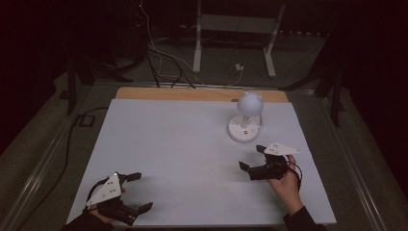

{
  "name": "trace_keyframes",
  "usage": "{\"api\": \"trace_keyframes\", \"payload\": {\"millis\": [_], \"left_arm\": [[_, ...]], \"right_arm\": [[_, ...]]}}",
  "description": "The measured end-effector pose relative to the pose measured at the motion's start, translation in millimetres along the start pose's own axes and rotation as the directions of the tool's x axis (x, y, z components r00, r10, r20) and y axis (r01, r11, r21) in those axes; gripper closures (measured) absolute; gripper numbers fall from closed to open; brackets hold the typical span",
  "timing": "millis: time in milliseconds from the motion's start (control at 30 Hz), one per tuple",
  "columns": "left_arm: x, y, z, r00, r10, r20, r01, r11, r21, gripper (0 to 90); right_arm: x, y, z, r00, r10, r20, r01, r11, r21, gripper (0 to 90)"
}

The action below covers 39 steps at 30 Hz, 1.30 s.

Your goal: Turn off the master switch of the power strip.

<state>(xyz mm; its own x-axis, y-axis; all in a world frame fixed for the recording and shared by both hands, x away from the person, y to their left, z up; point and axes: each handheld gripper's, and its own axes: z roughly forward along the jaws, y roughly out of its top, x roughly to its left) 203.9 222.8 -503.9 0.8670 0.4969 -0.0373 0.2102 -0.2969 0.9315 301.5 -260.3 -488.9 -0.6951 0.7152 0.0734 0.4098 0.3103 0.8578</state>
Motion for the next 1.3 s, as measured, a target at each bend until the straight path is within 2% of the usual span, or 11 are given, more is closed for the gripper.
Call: {"api": "trace_keyframes", "payload": {"millis": [200, 367, 567, 767, 867, 1000, 1067, 1300], "left_arm": [[-0.3, 0.0, 0.3, 1.0000, 0.002, -0.001, -0.002, 1.0000, 0.003, 0.2], [-0.6, 0.1, 0.4, 1.0000, 0.004, -0.001, -0.004, 1.0000, 0.004, 0.2], [-0.8, 0.1, 0.6, 1.0000, 0.004, 0.000, -0.004, 1.0000, 0.005, 0.2], [-1.1, 0.1, 0.8, 1.0000, 0.005, -0.001, -0.005, 1.0000, 0.006, 0.2], [-1.0, 0.0, 1.0, 1.0000, 0.006, -0.001, -0.006, 1.0000, 0.008, 0.2], [-0.8, 0.1, 0.9, 1.0000, 0.004, 0.000, -0.004, 1.0000, 0.006, 0.2], [-0.7, 0.1, 0.8, 1.0000, 0.004, 0.001, -0.004, 1.0000, 0.005, 0.2], [-0.1, 0.1, 1.0, 1.0000, 0.000, 0.001, 0.000, 1.0000, 0.003, 0.2]], "right_arm": [[5.6, -12.8, -3.8, 0.9991, -0.014, -0.039, 0.016, 0.9991, 0.038, 1.9], [8.3, -24.7, -8.0, 0.9963, -0.020, -0.084, 0.023, 0.9988, 0.043, 1.8], [9.3, -37.1, -14.5, 0.9941, -0.042, -0.100, 0.048, 0.9971, 0.059, 1.9], [7.0, -45.2, -21.8, 0.9957, -0.044, -0.081, 0.051, 0.9959, 0.075, 1.9], [6.5, -49.8, -25.7, 0.9964, -0.031, -0.079, 0.038, 0.9955, 0.087, 1.9], [8.8, -56.4, -28.5, 0.9963, -0.069, -0.051, 0.074, 0.9922, 0.100, 1.9], [8.9, -57.2, -27.7, 0.9963, -0.072, -0.047, 0.076, 0.9916, 0.104, 1.9], [11.5, -56.5, -22.4, 0.9940, -0.094, -0.056, 0.099, 0.9902, 0.098, 1.9]]}}
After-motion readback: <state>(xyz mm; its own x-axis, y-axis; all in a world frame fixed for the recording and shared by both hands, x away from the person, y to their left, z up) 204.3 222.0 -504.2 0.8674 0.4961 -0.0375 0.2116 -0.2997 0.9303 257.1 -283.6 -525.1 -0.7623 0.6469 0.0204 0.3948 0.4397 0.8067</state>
